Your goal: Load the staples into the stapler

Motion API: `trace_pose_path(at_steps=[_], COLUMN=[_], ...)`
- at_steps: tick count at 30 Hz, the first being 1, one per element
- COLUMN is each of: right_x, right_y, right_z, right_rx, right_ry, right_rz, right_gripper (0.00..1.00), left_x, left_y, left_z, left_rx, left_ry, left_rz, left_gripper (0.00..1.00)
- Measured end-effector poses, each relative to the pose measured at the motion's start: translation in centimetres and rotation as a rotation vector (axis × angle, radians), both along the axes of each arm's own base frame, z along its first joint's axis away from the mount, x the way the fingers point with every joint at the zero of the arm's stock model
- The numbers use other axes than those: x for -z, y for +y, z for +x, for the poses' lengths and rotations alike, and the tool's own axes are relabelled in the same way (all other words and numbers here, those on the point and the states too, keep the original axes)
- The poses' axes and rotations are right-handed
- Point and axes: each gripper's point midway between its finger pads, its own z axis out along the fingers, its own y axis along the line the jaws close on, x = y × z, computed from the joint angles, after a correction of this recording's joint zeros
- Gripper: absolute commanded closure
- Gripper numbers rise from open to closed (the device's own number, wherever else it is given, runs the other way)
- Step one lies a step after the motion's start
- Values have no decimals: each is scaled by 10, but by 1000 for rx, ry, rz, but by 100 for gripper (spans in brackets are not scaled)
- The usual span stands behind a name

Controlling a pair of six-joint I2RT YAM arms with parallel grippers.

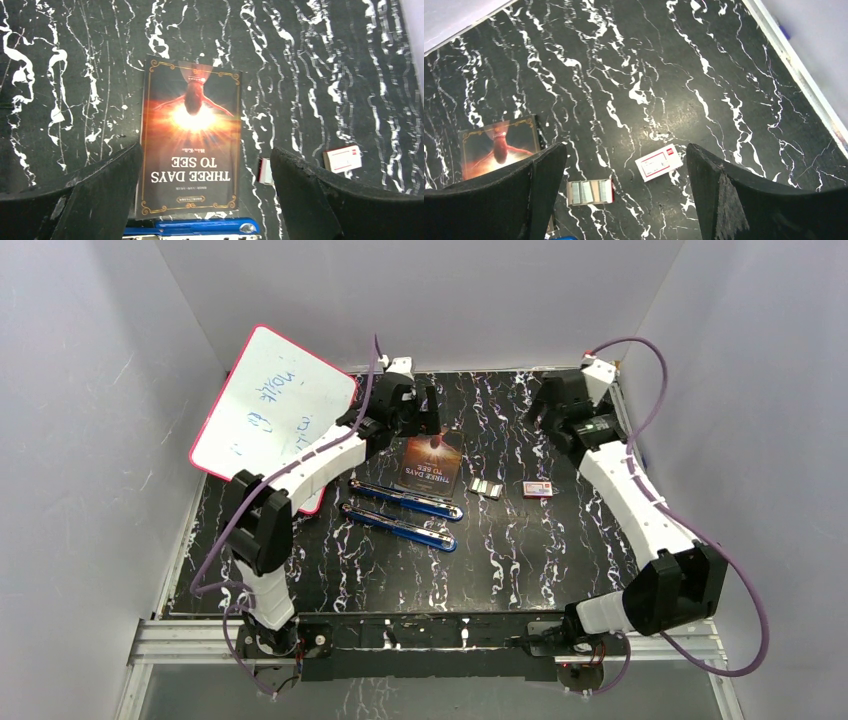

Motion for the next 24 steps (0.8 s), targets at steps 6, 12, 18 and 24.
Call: trace_pose_path(at_steps=[6,12,18,24], right_x=[35,75,85,111], right_y=[-43,-36,-22,1], right_z=[10,5,9,9], right_rx=[47,-27,-133,-199], right_ry=[76,163,167,229], right_rz=[105,96,107,91], right_gripper=[11,12,12,20], left_x=[35,68,69,70], left_y=[4,6,0,3], left_z=[10,6,6,7], left_rx=[8,48,132,176], left_ry=[95,163,139,111], left_rz=[94,151,178,233], left_gripper=[2,2,2,2])
